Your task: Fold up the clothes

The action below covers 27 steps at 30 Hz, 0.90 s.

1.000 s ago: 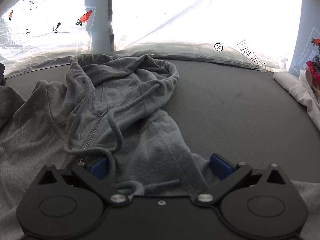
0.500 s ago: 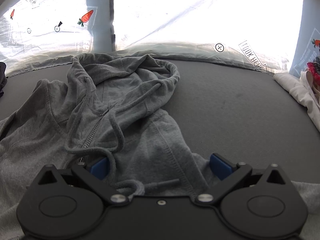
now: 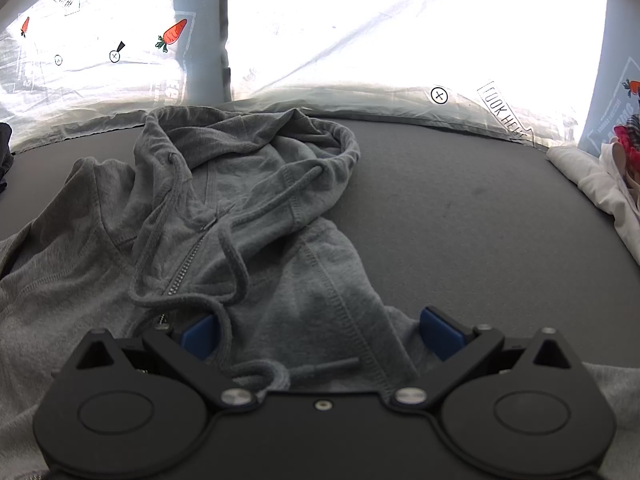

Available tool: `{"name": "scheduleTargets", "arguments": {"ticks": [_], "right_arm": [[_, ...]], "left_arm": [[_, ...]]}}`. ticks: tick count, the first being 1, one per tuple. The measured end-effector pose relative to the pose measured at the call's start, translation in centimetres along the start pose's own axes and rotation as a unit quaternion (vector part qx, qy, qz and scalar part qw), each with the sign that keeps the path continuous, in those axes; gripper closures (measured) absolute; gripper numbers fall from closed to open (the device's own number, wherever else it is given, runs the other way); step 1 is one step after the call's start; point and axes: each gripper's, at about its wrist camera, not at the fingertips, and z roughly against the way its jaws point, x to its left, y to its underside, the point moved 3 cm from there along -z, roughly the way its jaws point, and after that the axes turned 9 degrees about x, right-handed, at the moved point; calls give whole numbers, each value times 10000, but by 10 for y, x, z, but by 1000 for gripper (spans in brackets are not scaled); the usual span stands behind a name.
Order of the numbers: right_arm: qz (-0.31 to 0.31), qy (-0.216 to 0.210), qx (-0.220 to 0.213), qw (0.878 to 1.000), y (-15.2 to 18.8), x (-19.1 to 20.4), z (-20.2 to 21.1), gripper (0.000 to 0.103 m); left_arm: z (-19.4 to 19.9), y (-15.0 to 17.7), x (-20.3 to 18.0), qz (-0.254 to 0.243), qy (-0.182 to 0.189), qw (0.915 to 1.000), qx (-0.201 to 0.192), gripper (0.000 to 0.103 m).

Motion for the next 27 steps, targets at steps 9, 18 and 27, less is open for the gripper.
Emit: {"name": "scheduleTargets", "arguments": {"ticks": [9, 18, 27], "right_arm": [[2, -5, 3, 10000, 0, 0, 0, 0], [12, -13, 3, 10000, 0, 0, 0, 0], [16, -22, 2, 10000, 0, 0, 0, 0]], "left_arm": [[-40, -14, 10, -724, -214, 9969, 237, 32], [-33, -10, 4, -763, -336, 9965, 83, 95], [89, -23, 41, 437, -1254, 9743, -1820, 98]]}}
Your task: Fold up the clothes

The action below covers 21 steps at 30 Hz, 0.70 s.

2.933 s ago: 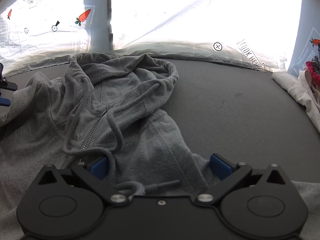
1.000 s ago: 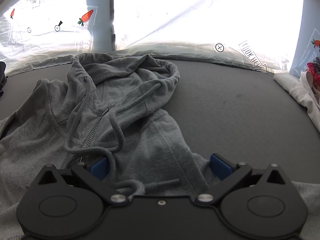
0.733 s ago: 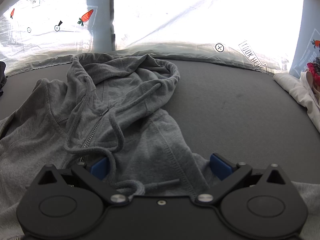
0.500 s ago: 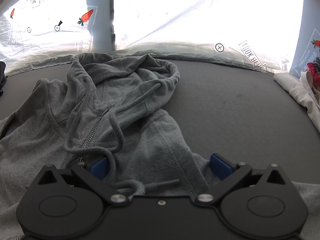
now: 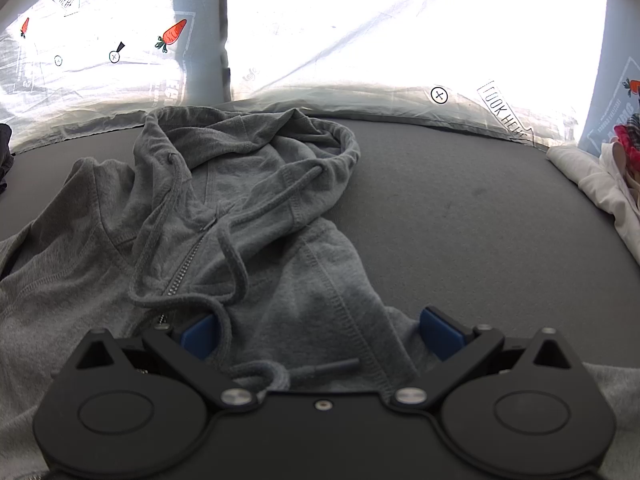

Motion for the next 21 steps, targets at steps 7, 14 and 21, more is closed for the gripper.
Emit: {"name": "scheduleTargets", "arguments": {"ticks": [7, 14, 21], "right_arm": [[-2, -8, -2, 10000, 0, 0, 0, 0], [3, -3, 0, 10000, 0, 0, 1, 0], [9, 6, 3, 10000, 0, 0, 1, 0]], "left_arm": [[56, -33, 58, 620, -988, 9890, -913, 99], [60, -21, 82, 470, -1529, 9828, -928, 99], [77, -31, 109, 554, -1818, 9732, -1296, 99]]}}
